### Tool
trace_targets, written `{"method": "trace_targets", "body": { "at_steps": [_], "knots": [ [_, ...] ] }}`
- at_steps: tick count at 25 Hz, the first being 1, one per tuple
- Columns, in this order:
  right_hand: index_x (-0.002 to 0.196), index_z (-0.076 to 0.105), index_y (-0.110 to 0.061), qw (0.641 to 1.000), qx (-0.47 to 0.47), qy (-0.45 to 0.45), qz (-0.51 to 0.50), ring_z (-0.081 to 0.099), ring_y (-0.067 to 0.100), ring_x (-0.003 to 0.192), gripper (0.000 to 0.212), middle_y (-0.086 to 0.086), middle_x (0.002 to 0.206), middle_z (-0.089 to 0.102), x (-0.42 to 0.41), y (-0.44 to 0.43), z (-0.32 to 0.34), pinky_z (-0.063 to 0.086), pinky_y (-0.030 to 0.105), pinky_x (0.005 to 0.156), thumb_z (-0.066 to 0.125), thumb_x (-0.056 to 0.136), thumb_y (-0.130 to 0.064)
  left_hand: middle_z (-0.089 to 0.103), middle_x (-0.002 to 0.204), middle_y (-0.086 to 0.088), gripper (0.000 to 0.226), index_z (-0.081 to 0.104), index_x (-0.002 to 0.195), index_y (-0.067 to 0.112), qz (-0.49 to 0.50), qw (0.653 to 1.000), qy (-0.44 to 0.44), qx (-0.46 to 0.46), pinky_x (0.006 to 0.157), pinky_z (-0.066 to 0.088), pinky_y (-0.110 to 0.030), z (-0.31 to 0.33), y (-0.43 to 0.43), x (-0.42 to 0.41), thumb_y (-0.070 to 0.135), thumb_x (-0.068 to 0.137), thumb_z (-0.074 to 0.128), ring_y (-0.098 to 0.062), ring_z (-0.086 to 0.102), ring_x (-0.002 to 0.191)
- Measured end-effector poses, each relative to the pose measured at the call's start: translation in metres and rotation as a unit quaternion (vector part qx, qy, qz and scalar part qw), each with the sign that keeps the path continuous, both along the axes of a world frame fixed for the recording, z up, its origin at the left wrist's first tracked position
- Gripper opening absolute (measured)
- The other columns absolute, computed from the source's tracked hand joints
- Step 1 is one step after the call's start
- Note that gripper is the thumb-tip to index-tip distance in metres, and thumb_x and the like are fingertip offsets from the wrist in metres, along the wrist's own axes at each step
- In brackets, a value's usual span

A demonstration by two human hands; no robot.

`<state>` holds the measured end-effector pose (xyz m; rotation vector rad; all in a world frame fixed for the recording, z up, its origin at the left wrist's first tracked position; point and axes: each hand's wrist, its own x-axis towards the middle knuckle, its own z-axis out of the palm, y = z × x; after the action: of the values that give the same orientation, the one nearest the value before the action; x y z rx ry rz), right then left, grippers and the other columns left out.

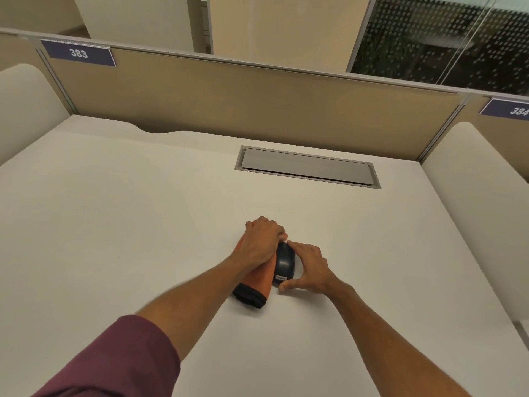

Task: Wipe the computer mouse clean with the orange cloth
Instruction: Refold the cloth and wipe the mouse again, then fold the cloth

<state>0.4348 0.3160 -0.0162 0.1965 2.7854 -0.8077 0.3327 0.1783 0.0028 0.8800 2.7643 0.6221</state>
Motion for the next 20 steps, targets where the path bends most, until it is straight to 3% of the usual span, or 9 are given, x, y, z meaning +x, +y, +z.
{"method": "trace_targets", "body": {
  "at_steps": [7,9,16,20],
  "knots": [
    [0.138,0.037,-0.030,0.999,-0.025,0.034,0.008,0.033,0.017,0.129,0.099,-0.010,0.140,0.045,0.001,-0.003,0.004,0.023,0.029,0.099,0.084,0.055,-0.056,0.062,0.123,0.005,0.034,0.065,0.117,0.024,-0.033,0.998,0.047,-0.022,0.098,0.033,-0.040,0.004,-0.012,0.030,0.033,0.104,0.035,-0.019,0.045,0.119],
    [0.140,0.034,-0.030,0.999,-0.022,0.029,0.006,0.032,0.018,0.131,0.102,-0.009,0.142,0.043,0.001,-0.003,0.004,0.025,0.032,0.102,0.083,0.055,-0.058,0.062,0.123,0.005,0.035,0.064,0.118,0.026,-0.017,0.998,0.048,-0.022,0.097,0.034,-0.040,0.000,-0.011,0.031,0.034,0.104,0.034,-0.019,0.045,0.119],
    [0.146,0.026,-0.025,1.000,0.006,-0.001,0.000,0.025,0.022,0.138,0.110,-0.005,0.149,0.035,0.001,-0.002,0.002,0.026,0.041,0.110,0.079,0.057,-0.062,0.069,0.099,0.001,0.030,0.070,0.093,0.020,0.038,0.999,-0.008,0.028,0.081,0.032,-0.034,0.001,-0.012,0.011,0.029,0.101,0.042,-0.022,0.057,0.103],
    [0.144,0.030,-0.028,1.000,-0.010,0.018,0.001,0.028,0.021,0.136,0.107,-0.007,0.147,0.038,0.002,-0.002,0.001,0.026,0.039,0.109,0.081,0.056,-0.060,0.064,0.118,0.008,0.032,0.065,0.117,0.029,-0.008,0.996,0.052,0.075,0.093,0.035,-0.036,-0.004,-0.030,0.050,0.037,0.102,0.038,-0.015,0.047,0.118]
  ]
}}
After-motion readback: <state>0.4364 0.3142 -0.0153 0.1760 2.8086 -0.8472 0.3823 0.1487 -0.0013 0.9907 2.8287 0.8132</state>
